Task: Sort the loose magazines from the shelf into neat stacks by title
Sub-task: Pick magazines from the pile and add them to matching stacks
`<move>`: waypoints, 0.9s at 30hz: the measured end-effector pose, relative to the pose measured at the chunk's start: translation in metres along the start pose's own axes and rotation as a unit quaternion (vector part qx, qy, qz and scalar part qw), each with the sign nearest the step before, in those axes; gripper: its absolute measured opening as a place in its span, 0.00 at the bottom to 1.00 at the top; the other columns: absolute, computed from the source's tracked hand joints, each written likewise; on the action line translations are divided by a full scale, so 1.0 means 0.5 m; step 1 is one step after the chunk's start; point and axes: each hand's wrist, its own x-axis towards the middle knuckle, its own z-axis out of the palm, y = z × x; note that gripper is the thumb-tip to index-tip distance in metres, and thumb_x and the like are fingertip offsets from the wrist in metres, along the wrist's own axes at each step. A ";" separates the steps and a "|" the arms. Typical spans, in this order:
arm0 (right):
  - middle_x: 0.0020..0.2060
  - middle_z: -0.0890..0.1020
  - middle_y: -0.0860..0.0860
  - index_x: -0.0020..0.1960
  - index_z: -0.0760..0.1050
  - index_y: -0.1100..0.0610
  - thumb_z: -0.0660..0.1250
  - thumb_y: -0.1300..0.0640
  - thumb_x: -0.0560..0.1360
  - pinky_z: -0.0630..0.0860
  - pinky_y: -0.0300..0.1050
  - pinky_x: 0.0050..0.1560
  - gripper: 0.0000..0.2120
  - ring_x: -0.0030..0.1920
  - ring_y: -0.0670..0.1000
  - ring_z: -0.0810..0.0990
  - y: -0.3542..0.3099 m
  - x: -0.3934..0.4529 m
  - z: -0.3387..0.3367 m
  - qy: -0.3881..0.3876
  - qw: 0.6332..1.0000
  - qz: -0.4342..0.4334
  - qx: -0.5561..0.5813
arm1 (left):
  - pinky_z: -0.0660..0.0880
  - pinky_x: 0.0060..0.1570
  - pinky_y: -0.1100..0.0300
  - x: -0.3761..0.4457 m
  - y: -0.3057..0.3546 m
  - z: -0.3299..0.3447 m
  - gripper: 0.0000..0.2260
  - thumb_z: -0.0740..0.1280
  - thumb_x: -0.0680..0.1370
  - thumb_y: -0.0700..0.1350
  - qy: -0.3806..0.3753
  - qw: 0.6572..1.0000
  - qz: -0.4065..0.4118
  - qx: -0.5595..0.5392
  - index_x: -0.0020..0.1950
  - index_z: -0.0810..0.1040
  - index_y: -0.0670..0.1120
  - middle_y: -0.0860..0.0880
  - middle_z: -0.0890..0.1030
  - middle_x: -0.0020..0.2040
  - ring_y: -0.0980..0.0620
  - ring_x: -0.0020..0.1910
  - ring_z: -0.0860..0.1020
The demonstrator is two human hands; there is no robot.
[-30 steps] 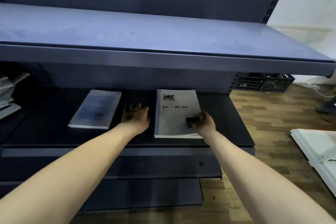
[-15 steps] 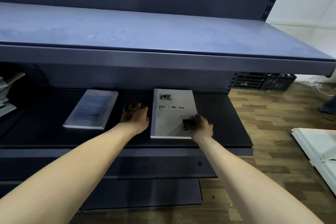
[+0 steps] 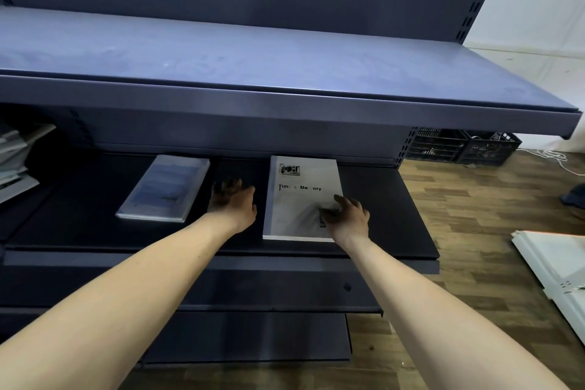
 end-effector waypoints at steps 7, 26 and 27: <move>0.78 0.59 0.52 0.79 0.58 0.48 0.57 0.37 0.80 0.55 0.54 0.76 0.31 0.78 0.57 0.53 -0.086 -0.033 0.010 -0.046 0.986 -0.115 -0.111 | 0.56 0.74 0.46 -0.040 -0.017 -0.015 0.22 0.55 0.82 0.53 -0.002 1.000 -0.021 -0.004 0.76 0.61 0.49 0.44 0.58 0.78 0.42 0.76 0.56; 0.69 0.73 0.55 0.74 0.65 0.49 0.54 0.37 0.78 0.67 0.53 0.66 0.28 0.68 0.60 0.69 -0.396 -0.174 0.192 -0.134 0.931 -0.286 -0.180 | 0.64 0.67 0.45 -0.207 -0.297 -0.054 0.19 0.57 0.80 0.51 0.117 0.982 -0.150 0.011 0.69 0.72 0.47 0.40 0.74 0.66 0.38 0.68 0.68; 0.68 0.74 0.55 0.74 0.66 0.50 0.53 0.37 0.78 0.67 0.52 0.66 0.29 0.67 0.60 0.71 -0.414 -0.186 0.205 -0.138 0.928 -0.293 -0.183 | 0.64 0.67 0.45 -0.219 -0.317 -0.054 0.19 0.57 0.80 0.51 0.123 0.980 -0.157 0.011 0.68 0.72 0.47 0.41 0.74 0.65 0.38 0.67 0.68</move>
